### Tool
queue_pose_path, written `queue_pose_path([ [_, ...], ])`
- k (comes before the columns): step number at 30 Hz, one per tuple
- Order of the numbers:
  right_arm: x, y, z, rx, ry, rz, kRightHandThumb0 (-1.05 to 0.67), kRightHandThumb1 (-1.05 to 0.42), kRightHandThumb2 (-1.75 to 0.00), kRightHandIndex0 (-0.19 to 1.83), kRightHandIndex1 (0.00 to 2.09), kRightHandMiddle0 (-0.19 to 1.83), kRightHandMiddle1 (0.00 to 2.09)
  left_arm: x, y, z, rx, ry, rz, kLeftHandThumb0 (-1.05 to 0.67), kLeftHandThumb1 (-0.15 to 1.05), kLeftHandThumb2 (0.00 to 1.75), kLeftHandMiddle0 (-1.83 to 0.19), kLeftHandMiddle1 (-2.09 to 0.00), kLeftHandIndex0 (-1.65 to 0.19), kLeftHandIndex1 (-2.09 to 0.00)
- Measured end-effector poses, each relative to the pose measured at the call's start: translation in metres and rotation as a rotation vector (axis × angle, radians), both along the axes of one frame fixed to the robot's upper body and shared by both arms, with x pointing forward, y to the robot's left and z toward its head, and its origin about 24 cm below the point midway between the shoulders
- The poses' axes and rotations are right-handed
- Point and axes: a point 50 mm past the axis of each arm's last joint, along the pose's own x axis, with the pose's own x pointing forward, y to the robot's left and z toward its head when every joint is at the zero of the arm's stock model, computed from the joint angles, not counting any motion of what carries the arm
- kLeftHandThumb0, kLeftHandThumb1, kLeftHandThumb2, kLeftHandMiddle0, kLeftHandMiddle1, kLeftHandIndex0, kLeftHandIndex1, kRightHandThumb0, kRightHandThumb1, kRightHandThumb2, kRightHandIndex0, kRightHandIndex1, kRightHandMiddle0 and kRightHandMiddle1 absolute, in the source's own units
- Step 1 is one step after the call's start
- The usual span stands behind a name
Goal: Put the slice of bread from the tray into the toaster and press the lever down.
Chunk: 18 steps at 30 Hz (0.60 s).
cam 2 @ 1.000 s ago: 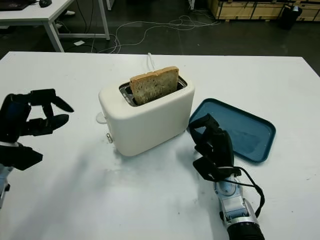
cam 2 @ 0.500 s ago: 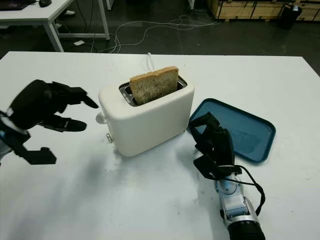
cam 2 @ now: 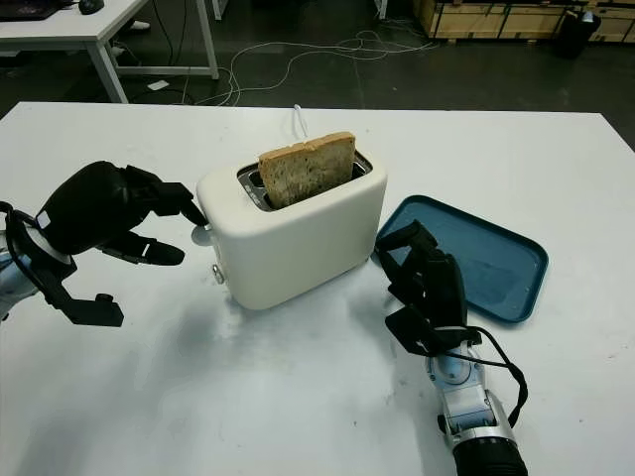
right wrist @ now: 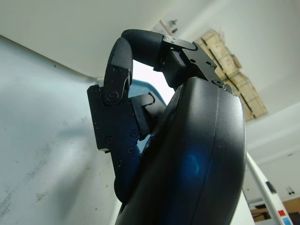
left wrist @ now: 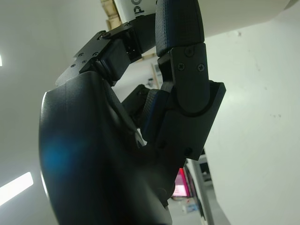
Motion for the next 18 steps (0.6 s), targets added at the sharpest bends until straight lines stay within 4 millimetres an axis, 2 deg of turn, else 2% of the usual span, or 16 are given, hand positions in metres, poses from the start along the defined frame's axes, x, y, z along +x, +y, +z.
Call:
queue_pose_path([
  [11,0.0,0.0,0.0,0.0,0.0,0.0,-0.44,-0.92,-0.46,0.87,1.75,0.55,1.75,-0.0025,-0.002,0.0016,0.002,-0.001,-0.015,-0.91,0.92,0.65,-1.0,-1.75,-0.49,-0.97],
  [18,0.0,0.0001,-0.0001,0.0,0.001,0.0,-0.45,-0.92,-0.45,0.87,1.75,0.55,1.75,-0.0061,-0.0022,0.0033,-0.049,0.02,-0.042,-0.9,0.92,0.59,-0.97,-1.75,-0.52,-0.95],
])
